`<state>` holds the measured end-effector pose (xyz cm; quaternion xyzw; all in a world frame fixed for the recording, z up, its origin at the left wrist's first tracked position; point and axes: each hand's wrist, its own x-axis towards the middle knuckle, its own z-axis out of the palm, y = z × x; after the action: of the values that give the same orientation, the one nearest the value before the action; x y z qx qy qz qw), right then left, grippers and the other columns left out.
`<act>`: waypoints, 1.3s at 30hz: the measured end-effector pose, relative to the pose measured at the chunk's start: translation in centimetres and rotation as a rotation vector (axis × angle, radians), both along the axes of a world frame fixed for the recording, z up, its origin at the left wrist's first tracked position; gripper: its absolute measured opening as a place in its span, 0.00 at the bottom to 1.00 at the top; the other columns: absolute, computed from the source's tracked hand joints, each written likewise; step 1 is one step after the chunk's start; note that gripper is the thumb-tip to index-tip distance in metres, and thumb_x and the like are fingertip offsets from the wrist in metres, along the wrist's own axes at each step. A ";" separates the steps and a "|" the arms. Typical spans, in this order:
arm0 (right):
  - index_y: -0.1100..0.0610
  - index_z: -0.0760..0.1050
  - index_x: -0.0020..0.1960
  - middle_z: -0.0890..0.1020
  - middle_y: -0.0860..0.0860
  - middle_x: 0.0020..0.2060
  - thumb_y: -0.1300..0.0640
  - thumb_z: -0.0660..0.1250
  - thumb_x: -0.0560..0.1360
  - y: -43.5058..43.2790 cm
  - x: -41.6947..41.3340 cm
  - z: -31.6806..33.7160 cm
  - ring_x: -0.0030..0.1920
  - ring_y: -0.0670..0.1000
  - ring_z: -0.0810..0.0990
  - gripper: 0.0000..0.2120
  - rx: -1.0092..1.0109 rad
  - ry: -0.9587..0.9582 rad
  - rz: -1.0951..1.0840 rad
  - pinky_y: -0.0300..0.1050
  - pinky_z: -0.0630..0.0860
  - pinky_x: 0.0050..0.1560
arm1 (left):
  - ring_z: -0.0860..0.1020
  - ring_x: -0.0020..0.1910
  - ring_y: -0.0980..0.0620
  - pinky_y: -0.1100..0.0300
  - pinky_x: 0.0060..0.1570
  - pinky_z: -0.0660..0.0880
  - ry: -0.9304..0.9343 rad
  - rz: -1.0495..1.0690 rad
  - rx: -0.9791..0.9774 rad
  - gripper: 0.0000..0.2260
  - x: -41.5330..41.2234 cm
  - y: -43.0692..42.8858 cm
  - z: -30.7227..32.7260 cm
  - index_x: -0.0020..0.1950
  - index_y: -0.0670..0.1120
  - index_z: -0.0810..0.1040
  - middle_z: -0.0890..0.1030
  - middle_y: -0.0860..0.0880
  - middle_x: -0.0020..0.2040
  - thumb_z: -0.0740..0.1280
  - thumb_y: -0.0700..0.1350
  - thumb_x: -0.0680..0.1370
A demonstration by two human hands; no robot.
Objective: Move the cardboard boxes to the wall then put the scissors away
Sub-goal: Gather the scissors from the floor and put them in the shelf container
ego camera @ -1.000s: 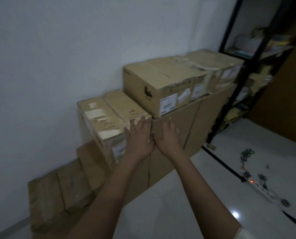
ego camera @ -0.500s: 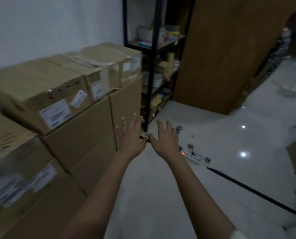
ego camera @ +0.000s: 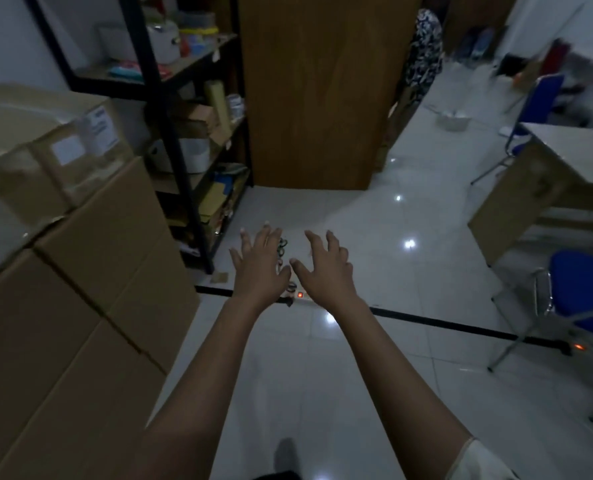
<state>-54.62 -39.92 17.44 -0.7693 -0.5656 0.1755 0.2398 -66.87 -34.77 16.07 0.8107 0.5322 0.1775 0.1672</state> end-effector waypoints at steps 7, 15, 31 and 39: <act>0.49 0.54 0.78 0.50 0.58 0.78 0.43 0.60 0.80 7.0 9.6 -1.3 0.75 0.62 0.55 0.30 -0.056 -0.020 -0.115 0.60 0.59 0.70 | 0.41 0.77 0.39 0.37 0.72 0.41 0.011 -0.115 -0.060 0.30 9.8 8.6 -0.9 0.79 0.50 0.54 0.51 0.49 0.80 0.64 0.48 0.79; 0.50 0.53 0.79 0.48 0.59 0.78 0.42 0.59 0.80 13.7 20.3 -3.4 0.75 0.63 0.53 0.31 -0.132 -0.006 -0.208 0.61 0.58 0.70 | 0.41 0.78 0.39 0.36 0.73 0.42 0.082 -0.247 -0.109 0.29 21.5 15.7 -2.2 0.79 0.50 0.54 0.52 0.48 0.80 0.62 0.49 0.80; 0.49 0.53 0.79 0.48 0.60 0.78 0.43 0.60 0.80 30.7 42.5 -4.4 0.75 0.63 0.54 0.31 -0.187 -0.034 -0.103 0.62 0.58 0.70 | 0.42 0.78 0.39 0.36 0.72 0.41 0.075 -0.183 -0.152 0.29 43.0 31.0 -3.6 0.78 0.50 0.55 0.52 0.48 0.80 0.63 0.46 0.80; 0.50 0.54 0.78 0.49 0.59 0.78 0.43 0.59 0.80 41.3 50.3 -5.4 0.75 0.63 0.55 0.30 -0.199 -0.035 -0.078 0.62 0.59 0.70 | 0.42 0.78 0.39 0.36 0.72 0.42 0.069 -0.168 -0.156 0.29 51.3 41.5 -4.5 0.78 0.49 0.56 0.52 0.48 0.80 0.63 0.46 0.80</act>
<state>-4.36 1.36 12.06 -0.8137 -0.5190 0.2079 0.1592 -15.52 6.77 11.59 0.8427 0.4800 0.0929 0.2255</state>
